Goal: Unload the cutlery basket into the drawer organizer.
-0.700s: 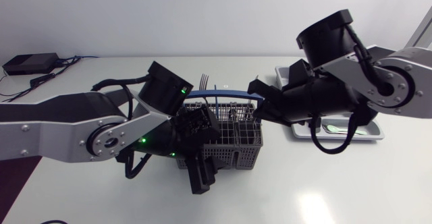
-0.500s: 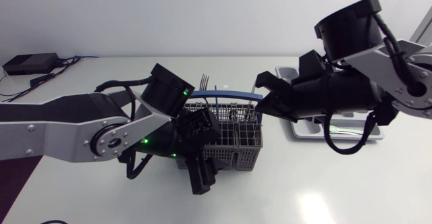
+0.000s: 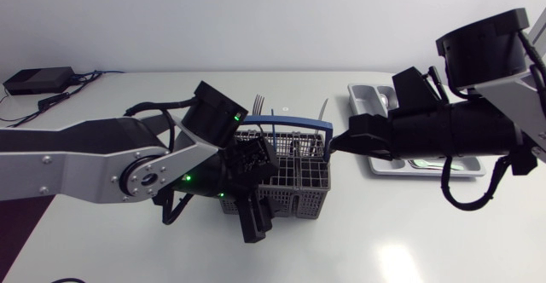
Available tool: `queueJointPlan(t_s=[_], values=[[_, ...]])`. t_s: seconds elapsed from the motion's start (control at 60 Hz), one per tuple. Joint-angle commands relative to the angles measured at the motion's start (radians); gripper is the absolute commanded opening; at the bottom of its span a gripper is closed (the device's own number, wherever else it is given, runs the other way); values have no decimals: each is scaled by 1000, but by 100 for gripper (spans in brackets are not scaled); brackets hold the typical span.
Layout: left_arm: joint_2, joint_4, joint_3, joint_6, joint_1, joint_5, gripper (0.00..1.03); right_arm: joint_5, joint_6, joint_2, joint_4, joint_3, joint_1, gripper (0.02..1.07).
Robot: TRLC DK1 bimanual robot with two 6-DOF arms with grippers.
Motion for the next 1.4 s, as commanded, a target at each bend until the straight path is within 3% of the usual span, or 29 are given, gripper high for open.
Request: queueJointPlan(t_s=[0.0,0.317,0.483,0.717,0.95,1.15,1.267,1.383], values=[[18,5,21,18,-6,-8,97,-35,-102,-26,-23,-12,-4,8],[18,-13,30,33,-3,-10,97,-83,-430,2,-148,69,11,8],[15,-21,30,41,-2,-10,97,-120,-610,4,-329,172,13,8],[9,-23,27,50,-2,-10,97,-193,-718,-52,-480,275,2,8],[-31,-73,22,79,6,-10,97,-150,-841,-85,-589,299,-131,8],[-82,-111,16,96,5,-14,97,-51,-927,-84,-599,239,-271,8],[-102,-125,7,98,5,-39,97,11,-975,-49,-536,172,-375,8],[-117,-127,-5,98,1,-56,97,98,-995,-10,-393,81,-449,8]])
